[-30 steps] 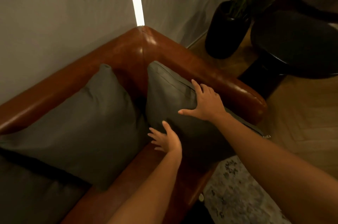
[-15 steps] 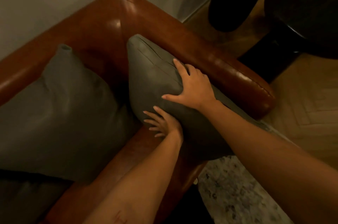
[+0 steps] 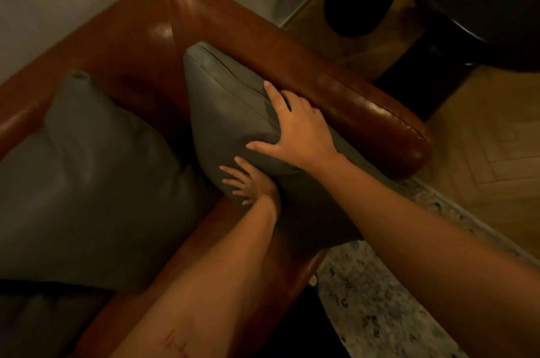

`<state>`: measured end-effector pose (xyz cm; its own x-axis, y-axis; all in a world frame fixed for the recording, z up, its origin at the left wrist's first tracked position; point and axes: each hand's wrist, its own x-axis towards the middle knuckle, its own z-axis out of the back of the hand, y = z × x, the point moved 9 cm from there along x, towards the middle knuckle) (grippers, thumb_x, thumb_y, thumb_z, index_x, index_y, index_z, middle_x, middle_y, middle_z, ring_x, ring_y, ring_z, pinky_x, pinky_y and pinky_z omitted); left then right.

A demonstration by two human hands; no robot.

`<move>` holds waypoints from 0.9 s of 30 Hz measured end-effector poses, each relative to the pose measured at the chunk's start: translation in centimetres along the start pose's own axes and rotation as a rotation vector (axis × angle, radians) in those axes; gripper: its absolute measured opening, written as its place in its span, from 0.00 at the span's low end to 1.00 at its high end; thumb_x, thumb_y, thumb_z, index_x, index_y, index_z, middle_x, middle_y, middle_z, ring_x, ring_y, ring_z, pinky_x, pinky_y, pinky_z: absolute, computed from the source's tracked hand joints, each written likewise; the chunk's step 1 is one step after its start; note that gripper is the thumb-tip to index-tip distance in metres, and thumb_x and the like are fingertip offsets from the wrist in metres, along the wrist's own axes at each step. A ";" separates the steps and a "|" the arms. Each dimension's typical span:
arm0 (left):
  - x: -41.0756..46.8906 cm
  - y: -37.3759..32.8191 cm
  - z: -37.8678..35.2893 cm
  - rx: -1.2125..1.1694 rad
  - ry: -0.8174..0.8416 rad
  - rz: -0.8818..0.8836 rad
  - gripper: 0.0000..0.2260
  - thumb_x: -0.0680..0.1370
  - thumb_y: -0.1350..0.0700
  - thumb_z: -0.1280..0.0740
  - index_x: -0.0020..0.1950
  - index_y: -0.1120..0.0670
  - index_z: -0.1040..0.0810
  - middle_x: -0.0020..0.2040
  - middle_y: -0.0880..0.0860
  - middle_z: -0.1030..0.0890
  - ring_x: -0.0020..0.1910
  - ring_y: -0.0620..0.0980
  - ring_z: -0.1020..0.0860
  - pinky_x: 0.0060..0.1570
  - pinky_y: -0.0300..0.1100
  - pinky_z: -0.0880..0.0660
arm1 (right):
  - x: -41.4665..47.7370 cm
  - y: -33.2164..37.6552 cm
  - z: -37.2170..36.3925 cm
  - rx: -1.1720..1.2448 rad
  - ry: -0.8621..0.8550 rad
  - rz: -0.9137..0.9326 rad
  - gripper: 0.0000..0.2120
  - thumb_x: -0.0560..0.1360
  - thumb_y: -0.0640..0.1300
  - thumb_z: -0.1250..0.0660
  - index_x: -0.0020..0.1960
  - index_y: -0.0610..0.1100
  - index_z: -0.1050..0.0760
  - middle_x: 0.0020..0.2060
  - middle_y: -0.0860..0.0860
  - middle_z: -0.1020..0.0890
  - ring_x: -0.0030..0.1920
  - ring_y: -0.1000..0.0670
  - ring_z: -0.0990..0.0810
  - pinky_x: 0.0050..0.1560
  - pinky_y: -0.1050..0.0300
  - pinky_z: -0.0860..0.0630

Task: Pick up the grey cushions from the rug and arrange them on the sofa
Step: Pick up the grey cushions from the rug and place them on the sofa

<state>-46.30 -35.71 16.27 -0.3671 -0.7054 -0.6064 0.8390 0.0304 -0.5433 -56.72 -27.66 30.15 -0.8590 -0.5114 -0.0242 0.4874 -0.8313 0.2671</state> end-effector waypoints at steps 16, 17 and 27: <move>-1.0 -8.0 4.7 0.282 -0.207 -1.122 0.31 0.79 0.38 0.57 0.76 0.54 0.57 0.76 0.67 0.52 0.75 0.66 0.55 0.70 0.49 0.70 | -11.0 -0.8 -2.9 -0.594 -0.167 0.315 0.45 0.70 0.68 0.38 0.78 0.48 0.48 0.77 0.44 0.46 0.76 0.39 0.49 0.74 0.38 0.57; -0.7 -8.2 4.4 0.307 -0.212 -1.141 0.31 0.79 0.38 0.58 0.76 0.54 0.56 0.76 0.67 0.52 0.75 0.66 0.56 0.70 0.48 0.71 | -10.7 -1.2 -3.0 -0.601 -0.177 0.321 0.44 0.71 0.69 0.39 0.79 0.48 0.48 0.77 0.44 0.46 0.76 0.39 0.49 0.74 0.37 0.55; 1.2 -10.3 2.0 0.239 -0.350 -1.224 0.27 0.80 0.41 0.61 0.76 0.48 0.65 0.72 0.74 0.47 0.71 0.69 0.55 0.70 0.56 0.67 | -8.4 -3.0 -3.9 -0.613 -0.305 0.391 0.41 0.72 0.71 0.44 0.77 0.48 0.42 0.75 0.45 0.43 0.74 0.40 0.44 0.73 0.39 0.55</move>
<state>-54.56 -38.28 22.29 -0.8487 -0.3325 0.4112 0.0982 -0.8632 -0.4952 -50.39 -21.73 25.82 -0.5692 -0.7831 0.2506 0.6863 -0.6203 -0.3796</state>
